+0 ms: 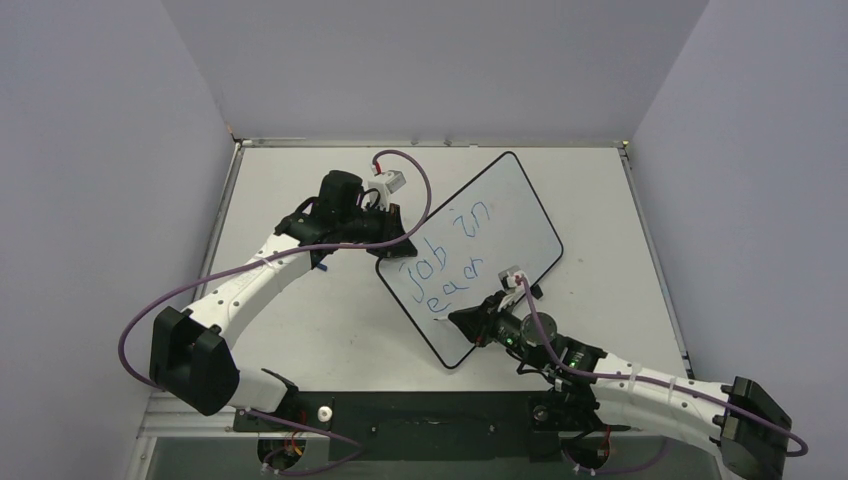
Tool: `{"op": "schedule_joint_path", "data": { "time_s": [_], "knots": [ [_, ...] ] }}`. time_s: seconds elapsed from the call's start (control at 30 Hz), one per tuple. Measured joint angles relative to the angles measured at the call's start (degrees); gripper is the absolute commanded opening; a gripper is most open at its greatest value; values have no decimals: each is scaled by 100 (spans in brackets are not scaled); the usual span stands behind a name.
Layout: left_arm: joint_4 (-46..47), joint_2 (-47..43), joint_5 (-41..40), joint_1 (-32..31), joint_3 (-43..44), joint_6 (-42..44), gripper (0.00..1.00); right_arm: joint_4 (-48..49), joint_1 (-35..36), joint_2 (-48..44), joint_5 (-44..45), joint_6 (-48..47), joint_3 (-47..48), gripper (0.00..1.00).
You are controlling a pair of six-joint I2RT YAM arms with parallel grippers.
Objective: Write a sentence on the whiteboard
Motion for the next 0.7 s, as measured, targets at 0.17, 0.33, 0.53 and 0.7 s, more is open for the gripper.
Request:
{"op": "schedule_joint_path", "data": {
  "time_s": [0.17,0.33,0.53,0.7],
  "knots": [
    [0,-4,-2,0,0,2,0,-262,31,-57,192,350,0,0],
    [-4,-7,-20,0,-7,7,0,-269,111,33,365,706,0,0],
    [-4,-15,-26,4,-11,9,0,-468,308,44,509,1071,2,0],
    [-4,-26,-26,2,-11,7,0,-990,422,-192,588,1270,2,0]
  ]
}}
